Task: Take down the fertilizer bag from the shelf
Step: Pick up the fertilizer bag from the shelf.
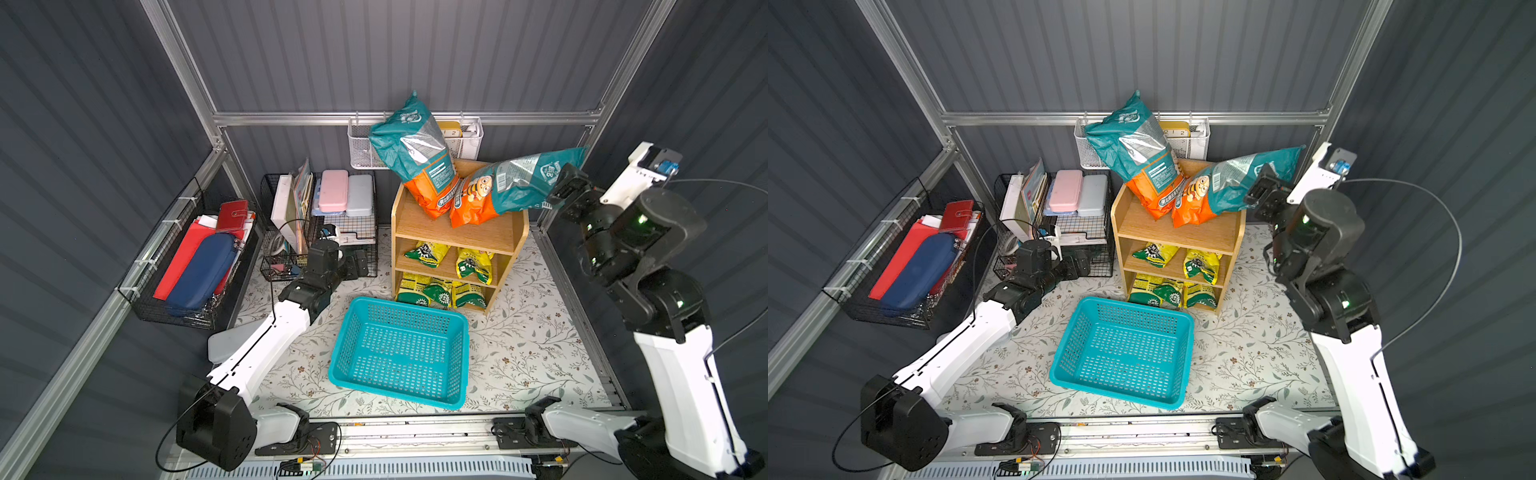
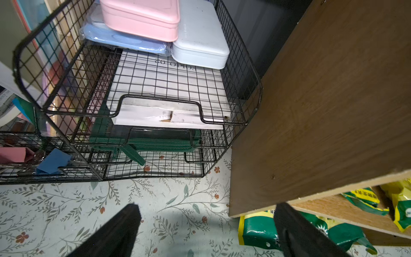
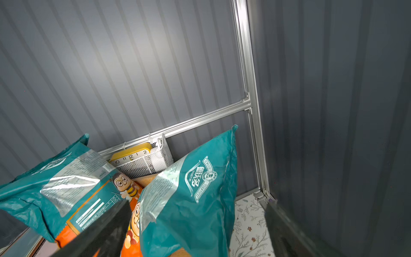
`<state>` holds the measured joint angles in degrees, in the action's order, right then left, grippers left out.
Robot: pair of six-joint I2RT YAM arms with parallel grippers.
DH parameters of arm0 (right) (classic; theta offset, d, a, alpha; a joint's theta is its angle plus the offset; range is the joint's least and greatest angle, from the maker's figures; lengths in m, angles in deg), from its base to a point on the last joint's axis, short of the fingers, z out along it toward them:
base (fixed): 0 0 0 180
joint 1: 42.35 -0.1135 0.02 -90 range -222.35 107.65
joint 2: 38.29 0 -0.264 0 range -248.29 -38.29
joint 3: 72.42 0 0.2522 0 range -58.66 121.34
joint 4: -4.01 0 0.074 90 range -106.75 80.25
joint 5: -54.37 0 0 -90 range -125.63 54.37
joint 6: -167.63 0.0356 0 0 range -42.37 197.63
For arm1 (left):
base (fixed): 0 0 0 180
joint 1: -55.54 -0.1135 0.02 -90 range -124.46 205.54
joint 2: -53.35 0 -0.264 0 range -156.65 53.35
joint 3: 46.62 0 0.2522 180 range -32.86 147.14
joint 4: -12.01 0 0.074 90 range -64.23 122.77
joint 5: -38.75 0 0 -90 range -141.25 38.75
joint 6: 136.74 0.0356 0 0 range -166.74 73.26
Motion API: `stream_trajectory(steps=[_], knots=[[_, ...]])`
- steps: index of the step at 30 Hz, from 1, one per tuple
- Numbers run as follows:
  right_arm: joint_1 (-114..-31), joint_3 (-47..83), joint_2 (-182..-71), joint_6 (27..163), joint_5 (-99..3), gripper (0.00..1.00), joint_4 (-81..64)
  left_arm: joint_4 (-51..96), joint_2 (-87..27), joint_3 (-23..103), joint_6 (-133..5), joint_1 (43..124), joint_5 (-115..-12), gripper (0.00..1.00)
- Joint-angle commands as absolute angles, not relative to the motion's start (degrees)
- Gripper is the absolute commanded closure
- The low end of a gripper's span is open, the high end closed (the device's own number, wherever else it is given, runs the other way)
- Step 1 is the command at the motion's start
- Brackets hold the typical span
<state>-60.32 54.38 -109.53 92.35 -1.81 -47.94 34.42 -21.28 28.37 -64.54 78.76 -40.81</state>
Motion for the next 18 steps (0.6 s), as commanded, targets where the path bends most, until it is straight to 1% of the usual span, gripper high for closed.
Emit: stream_trajectory(steps=[1,2,4,5,8,10,14,16,18], knots=[[-48.0,65.5,-117.6,100.6,-15.7,0.01,-63.1,37.4,-21.1,28.0,-63.0,78.7,-42.9,0.01],[-45.1,67.7,-119.5,102.5,-19.2,0.01,-65.0,37.4,-21.3,27.8,-63.4,78.7,-43.4,0.01],[-43.2,68.3,-121.0,103.3,-20.5,0.01,-65.0,36.9,-21.3,27.2,-64.1,78.7,-43.7,0.01],[-41.6,68.1,-121.4,104.9,-22.8,0.01,-64.6,36.7,-21.2,27.0,-64.2,78.6,-43.8,0.01],[-35.7,65.5,-121.3,110.7,-32.9,0.01,-61.3,36.5,-20.8,26.5,-64.2,78.6,-43.9,0.01],[-33.4,61.8,-120.8,114.0,-39.7,0.01,-56.8,36.5,-20.6,26.2,-63.9,78.7,-43.9,0.01],[-32.7,58.5,-122.3,117.9,-51.5,0.01,-50.7,36.9,-19.9,25.4,-63.7,78.7,-43.4,0.01],[-33.0,57.2,-122.8,118.9,-54.4,0.01,-48.3,36.9,-19.3,24.8,-63.8,78.6,-42.8,0.01],[-33.8,55.8,-122.8,119.0,-54.8,0.02,-46.4,36.9,-18.6,24.0,-64.0,78.7,-42.5,0.01]])
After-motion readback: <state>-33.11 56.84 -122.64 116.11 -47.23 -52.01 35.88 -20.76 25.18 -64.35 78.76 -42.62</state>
